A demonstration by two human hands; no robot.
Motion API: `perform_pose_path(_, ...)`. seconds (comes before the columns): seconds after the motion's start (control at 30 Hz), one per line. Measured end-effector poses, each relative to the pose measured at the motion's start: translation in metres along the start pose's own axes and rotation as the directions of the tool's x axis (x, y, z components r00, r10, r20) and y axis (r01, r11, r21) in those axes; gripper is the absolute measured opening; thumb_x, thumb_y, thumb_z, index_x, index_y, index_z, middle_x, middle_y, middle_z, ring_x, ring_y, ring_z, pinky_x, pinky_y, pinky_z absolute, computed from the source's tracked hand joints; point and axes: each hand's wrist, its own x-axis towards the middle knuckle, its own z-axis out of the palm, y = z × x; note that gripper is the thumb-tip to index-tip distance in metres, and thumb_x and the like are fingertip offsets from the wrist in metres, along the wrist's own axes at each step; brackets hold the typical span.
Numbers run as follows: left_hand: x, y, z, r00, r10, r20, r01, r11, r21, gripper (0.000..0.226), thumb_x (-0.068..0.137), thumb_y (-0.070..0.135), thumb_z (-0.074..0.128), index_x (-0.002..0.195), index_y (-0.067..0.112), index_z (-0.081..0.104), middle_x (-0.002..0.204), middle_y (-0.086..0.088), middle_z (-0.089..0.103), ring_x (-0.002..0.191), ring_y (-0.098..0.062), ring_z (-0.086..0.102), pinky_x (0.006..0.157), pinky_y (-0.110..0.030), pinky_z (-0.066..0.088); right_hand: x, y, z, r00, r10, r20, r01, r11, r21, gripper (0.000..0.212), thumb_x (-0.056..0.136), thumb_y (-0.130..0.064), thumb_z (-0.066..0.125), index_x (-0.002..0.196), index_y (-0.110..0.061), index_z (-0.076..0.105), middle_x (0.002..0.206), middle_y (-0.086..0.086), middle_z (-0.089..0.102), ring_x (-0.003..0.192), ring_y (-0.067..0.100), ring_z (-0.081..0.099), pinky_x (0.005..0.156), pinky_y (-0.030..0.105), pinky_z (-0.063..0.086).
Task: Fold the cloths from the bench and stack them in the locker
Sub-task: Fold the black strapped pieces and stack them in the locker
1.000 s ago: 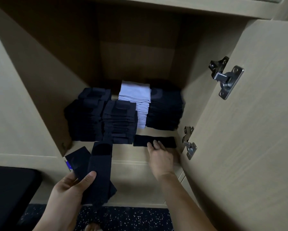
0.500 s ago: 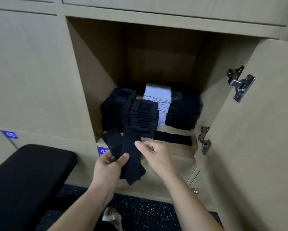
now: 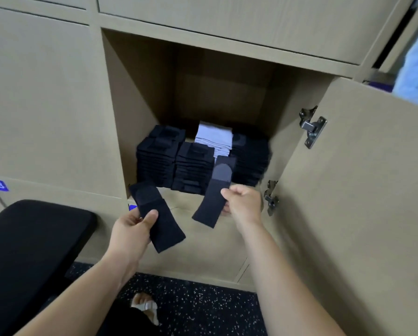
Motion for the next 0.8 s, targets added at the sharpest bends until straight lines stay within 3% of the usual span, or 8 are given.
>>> perform_pose_path(0.13,0.010,-0.010,-0.002,1.000,-0.015,-0.001,0.015,1.000,0.019,0.016,0.098,0.010,0.056,0.096,0.016,0.070,0.089,-0.001,0.075,0.084,-0.017,0.069,0.082,-0.036,0.052,0.034,-0.004,-0.016,0.941,-0.279,-0.193,0.150,0.852,-0.502,0.020,0.091,-0.019,0.060,0.077,-0.004,0.063,0.075,0.012,0.066,0.077,0.036,0.060,0.063,0.034,0.049)
perform_pose_path(0.2,0.018,-0.016,-0.002,1.000,-0.023,-0.005,0.023,1.000,0.017,0.015,0.097,0.010,0.057,0.097,0.015,0.071,0.089,-0.002,0.076,0.084,-0.019,0.069,0.082,-0.035,0.052,0.052,-0.005,-0.018,0.913,-0.380,-0.147,0.169,0.683,-0.711,0.026,0.094,-0.018,0.053,0.069,-0.010,0.049,0.070,0.010,0.058,0.072,0.034,0.055,0.055,0.029,0.033)
perform_pose_path(0.3,0.031,-0.022,0.000,0.999,-0.036,-0.009,0.036,0.999,0.011,0.014,0.096,0.010,0.058,0.097,0.011,0.071,0.091,-0.007,0.076,0.083,-0.021,0.068,0.077,-0.034,0.052,0.076,-0.004,-0.012,0.863,-0.502,-0.059,0.201,0.448,-0.871,0.016,0.073,-0.003,0.068,0.067,-0.013,0.057,0.066,0.009,0.063,0.059,0.032,0.062,0.049,0.023,0.024)
perform_pose_path(0.37,0.040,-0.026,0.003,0.999,-0.043,-0.010,0.044,0.999,0.014,0.014,0.096,0.010,0.058,0.096,0.011,0.072,0.089,-0.007,0.076,0.084,-0.023,0.068,0.074,-0.034,0.052,0.089,0.001,-0.004,0.798,-0.602,-0.001,0.226,0.300,-0.927,0.022,0.044,0.004,0.071,0.054,-0.012,0.059,0.046,0.004,0.054,0.034,0.025,0.052,0.047,0.014,0.019)
perform_pose_path(0.4,0.043,-0.026,0.004,0.999,-0.049,-0.011,0.049,0.999,0.012,0.014,0.095,0.009,0.058,0.096,0.012,0.072,0.086,-0.006,0.077,0.084,-0.024,0.069,0.072,-0.034,0.052,0.097,0.005,-0.001,0.771,-0.636,0.034,0.240,0.241,-0.940,0.018,0.044,0.002,0.064,0.052,-0.013,0.058,0.043,0.002,0.050,0.030,0.022,0.048,0.046,0.014,0.019)
perform_pose_path(0.53,0.058,-0.029,0.012,0.998,-0.067,-0.010,0.067,0.998,0.004,0.013,0.095,0.010,0.059,0.094,0.012,0.072,0.083,-0.005,0.077,0.084,-0.025,0.069,0.072,-0.035,0.052,0.117,0.032,0.006,0.768,-0.615,0.179,0.321,0.128,-0.938,0.036,0.056,-0.007,0.030,0.060,-0.014,0.065,0.048,-0.001,0.054,0.035,0.019,0.052,0.041,0.014,0.024)
perform_pose_path(0.67,0.070,-0.029,0.018,0.998,-0.060,0.006,0.060,0.998,0.020,0.014,0.095,0.011,0.058,0.098,0.010,0.072,0.090,-0.007,0.077,0.087,-0.025,0.070,0.082,-0.039,0.053,0.125,0.057,0.015,0.758,-0.607,0.239,0.364,0.089,-0.927,0.034,0.057,-0.015,0.039,0.068,-0.011,0.071,0.056,0.000,0.059,0.041,0.019,0.056,0.036,0.016,0.033)
perform_pose_path(0.8,0.077,-0.030,0.022,0.999,-0.040,0.011,0.040,0.999,0.034,0.015,0.096,0.012,0.058,0.097,0.012,0.072,0.089,-0.004,0.077,0.078,-0.015,0.071,0.073,-0.034,0.052,0.124,0.072,0.021,0.752,-0.616,0.234,0.346,0.067,-0.936,0.044,0.062,-0.012,0.033,0.075,-0.010,0.075,0.062,0.002,0.064,0.046,0.020,0.059,0.038,0.017,0.037)
